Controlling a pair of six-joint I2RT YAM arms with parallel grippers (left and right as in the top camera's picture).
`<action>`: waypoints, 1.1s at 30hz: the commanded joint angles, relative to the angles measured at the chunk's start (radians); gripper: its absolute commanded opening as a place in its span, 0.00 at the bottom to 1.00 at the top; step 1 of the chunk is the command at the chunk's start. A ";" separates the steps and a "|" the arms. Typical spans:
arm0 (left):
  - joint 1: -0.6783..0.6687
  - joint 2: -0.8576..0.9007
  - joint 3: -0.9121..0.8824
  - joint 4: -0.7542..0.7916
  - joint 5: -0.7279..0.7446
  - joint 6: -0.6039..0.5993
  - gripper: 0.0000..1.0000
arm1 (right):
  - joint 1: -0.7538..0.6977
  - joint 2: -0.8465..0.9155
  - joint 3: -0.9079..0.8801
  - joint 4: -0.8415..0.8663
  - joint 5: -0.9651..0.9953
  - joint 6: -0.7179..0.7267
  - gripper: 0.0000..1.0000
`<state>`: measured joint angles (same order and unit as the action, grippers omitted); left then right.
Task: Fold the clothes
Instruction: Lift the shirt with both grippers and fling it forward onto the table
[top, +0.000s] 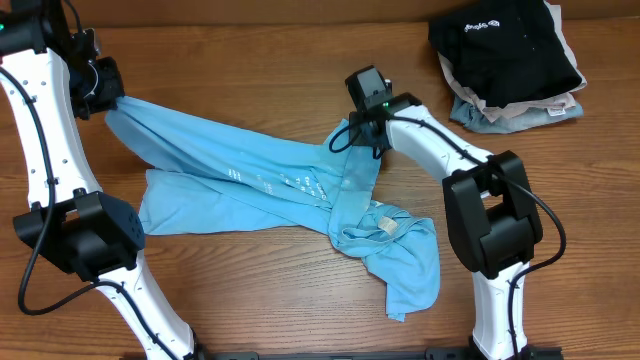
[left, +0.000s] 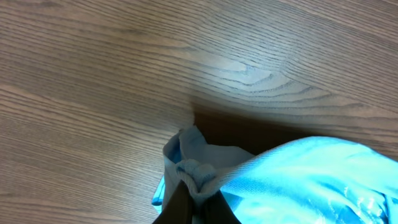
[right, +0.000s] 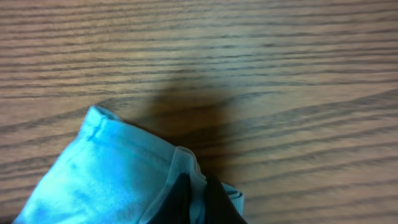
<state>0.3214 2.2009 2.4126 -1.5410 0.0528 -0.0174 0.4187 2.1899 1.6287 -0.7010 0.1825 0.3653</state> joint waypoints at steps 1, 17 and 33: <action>0.006 -0.020 0.011 -0.005 0.011 0.022 0.04 | -0.029 -0.112 0.085 -0.050 0.000 0.002 0.04; 0.019 -0.262 0.397 -0.096 0.026 0.010 0.04 | -0.194 -0.597 0.488 -0.507 -0.027 -0.116 0.04; 0.026 -0.692 0.424 -0.027 0.017 -0.016 0.04 | -0.207 -1.094 0.619 -0.640 -0.050 -0.163 0.04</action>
<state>0.3367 1.5494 2.8311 -1.5772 0.0860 -0.0227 0.2222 1.1755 2.2238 -1.3384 0.1230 0.2268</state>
